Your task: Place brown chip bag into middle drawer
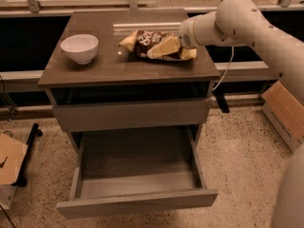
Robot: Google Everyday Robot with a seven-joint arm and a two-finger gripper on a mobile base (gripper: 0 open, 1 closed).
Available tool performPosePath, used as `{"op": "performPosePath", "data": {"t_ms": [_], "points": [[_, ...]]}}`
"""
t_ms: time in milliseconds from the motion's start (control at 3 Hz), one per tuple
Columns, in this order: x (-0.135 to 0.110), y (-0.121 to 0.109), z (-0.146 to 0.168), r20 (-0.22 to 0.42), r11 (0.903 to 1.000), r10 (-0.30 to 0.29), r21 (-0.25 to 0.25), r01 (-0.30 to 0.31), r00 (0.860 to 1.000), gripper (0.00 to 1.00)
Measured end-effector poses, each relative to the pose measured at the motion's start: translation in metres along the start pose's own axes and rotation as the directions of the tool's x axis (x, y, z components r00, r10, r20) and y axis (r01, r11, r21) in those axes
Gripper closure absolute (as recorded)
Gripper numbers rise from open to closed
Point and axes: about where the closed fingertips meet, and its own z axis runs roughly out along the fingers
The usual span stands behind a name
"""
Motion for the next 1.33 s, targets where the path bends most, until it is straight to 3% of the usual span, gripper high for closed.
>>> {"op": "performPosePath", "data": {"t_ms": [333, 667, 1000, 1333], "points": [[0.001, -0.021, 0.025, -0.004, 0.9998, 0.021, -0.006, -0.021, 1.0, 0.0], [0.021, -0.026, 0.039, -0.014, 0.9964, 0.08, -0.027, -0.08, 0.997, 0.0], [0.042, -0.019, 0.038, -0.02, 0.9929, 0.111, -0.04, -0.112, 0.994, 0.26], [0.046, -0.013, 0.031, -0.011, 0.9928, 0.112, -0.042, -0.112, 0.994, 0.5]]}}
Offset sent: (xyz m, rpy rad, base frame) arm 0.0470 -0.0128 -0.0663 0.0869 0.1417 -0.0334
